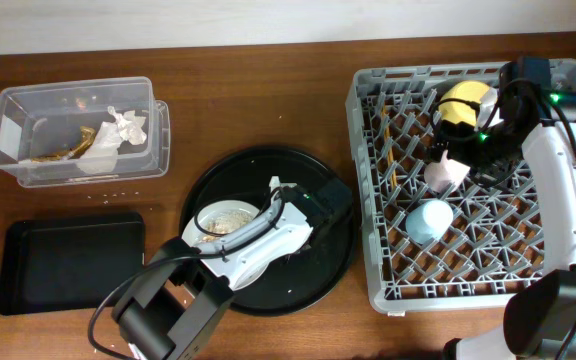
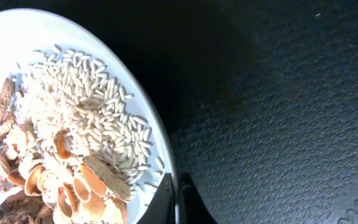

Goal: Sort waste into correct bins and load items into the dishwasher rack
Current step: 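Grasp the white plate's rim with the left gripper and lift it, then tip the plate over the small black tray to dump the food scraps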

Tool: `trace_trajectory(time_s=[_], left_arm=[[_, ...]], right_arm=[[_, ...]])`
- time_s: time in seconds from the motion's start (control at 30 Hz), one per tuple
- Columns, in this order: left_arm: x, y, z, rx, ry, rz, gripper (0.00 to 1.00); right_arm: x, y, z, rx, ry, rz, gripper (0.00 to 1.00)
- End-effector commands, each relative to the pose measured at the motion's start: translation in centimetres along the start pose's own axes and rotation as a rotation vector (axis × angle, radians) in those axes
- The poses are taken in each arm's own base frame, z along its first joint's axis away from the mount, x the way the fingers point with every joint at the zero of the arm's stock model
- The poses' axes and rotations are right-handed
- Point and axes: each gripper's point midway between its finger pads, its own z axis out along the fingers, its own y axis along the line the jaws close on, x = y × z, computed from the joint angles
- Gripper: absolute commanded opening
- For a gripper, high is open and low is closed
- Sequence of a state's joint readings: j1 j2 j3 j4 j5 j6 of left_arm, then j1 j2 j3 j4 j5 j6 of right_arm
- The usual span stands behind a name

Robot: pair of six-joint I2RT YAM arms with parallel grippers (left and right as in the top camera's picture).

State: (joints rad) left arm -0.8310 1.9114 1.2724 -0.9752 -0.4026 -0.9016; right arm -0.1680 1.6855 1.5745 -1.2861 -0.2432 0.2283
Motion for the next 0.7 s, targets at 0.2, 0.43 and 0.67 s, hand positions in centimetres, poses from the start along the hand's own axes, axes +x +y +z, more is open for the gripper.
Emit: trace_trajectory(time_s=[0.2,0.43,0.67], left_arm=[[-2.6,4.7,-4.4,0.016,-0.019,-0.131,0.01],[-7.6,16.4,-2.9,-0.040,0.006,-0.345,0.01],[-9.7,21.1,-0.5,0.271,0.120,-0.543,0.01]], right_arm=[[-0.3,0.0,-1.2,0.004,-0.041,-0.008,0.99],[-0.3,0.0,-1.2,0.004,-0.041,-0.008,0.98],[-0.3,0.0,-1.2,0.004,-0.041,-0.008,0.99]])
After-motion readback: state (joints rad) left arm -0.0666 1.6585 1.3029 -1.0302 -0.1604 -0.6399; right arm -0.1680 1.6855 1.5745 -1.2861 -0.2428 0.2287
